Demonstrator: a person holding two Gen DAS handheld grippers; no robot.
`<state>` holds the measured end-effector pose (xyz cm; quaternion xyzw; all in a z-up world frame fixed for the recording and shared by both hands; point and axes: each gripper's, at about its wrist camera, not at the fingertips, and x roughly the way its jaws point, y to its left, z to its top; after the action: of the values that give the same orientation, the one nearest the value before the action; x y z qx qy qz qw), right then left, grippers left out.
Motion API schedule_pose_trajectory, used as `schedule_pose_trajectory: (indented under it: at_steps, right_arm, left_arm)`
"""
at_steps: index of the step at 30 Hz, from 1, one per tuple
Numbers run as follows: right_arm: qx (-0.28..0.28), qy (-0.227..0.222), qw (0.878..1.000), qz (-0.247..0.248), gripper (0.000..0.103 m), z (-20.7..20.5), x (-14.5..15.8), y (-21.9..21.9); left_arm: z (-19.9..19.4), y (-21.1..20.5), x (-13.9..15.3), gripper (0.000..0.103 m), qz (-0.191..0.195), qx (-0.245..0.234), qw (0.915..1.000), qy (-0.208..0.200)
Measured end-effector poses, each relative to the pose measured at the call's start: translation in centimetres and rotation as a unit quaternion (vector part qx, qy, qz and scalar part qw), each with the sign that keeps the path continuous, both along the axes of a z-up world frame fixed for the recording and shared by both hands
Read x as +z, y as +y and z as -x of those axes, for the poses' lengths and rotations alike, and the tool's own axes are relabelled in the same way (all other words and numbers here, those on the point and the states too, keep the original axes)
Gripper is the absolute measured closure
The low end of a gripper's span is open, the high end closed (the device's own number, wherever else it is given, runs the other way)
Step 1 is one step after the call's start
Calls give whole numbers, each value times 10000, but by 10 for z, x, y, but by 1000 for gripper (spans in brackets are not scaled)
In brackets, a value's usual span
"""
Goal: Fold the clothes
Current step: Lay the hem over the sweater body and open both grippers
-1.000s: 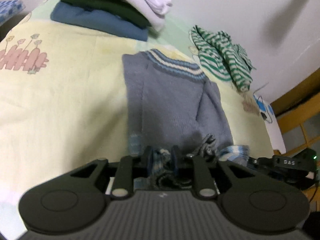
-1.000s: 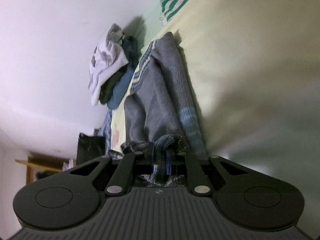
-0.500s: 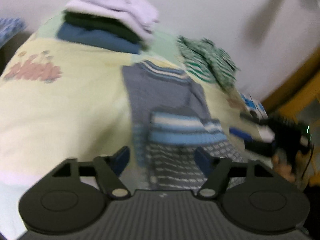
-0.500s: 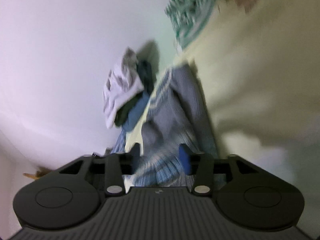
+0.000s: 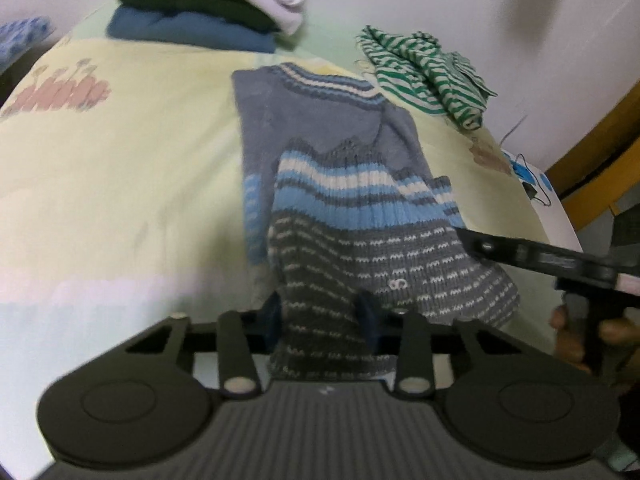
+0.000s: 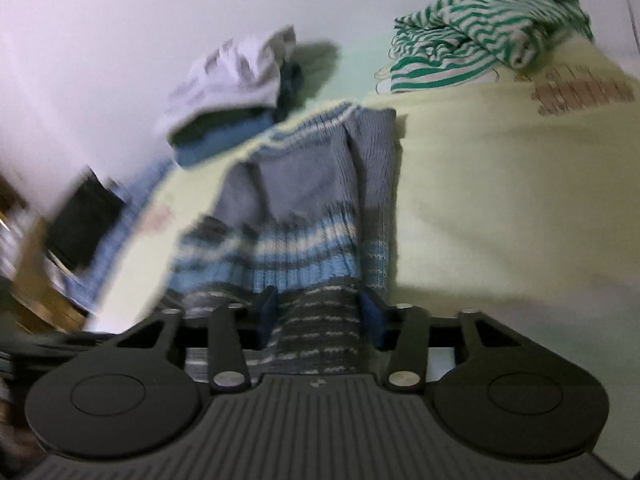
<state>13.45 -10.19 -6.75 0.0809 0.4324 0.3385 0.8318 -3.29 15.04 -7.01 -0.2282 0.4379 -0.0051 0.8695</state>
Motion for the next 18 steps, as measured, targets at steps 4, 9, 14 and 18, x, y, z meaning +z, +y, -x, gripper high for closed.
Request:
schedule_pose_trajectory:
  at_steps: [4, 9, 14, 18]
  right_arm:
    - [28, -317, 9991, 262, 87, 2, 1, 10]
    - [-340, -64, 9990, 300, 89, -3, -1, -4]
    - [-429, 151, 9987, 225, 83, 2, 4, -14]
    - [-622, -106, 9978, -224, 73, 2, 26, -16]
  left_arm:
    - [10, 1, -5, 69, 57, 155, 9999, 36]
    - [3, -3, 6, 65, -460, -4, 9989, -10]
    - [2, -12, 37, 71, -1468, 36, 9884, -401]
    - [-12, -21, 57, 71, -1630, -179, 9832, -806]
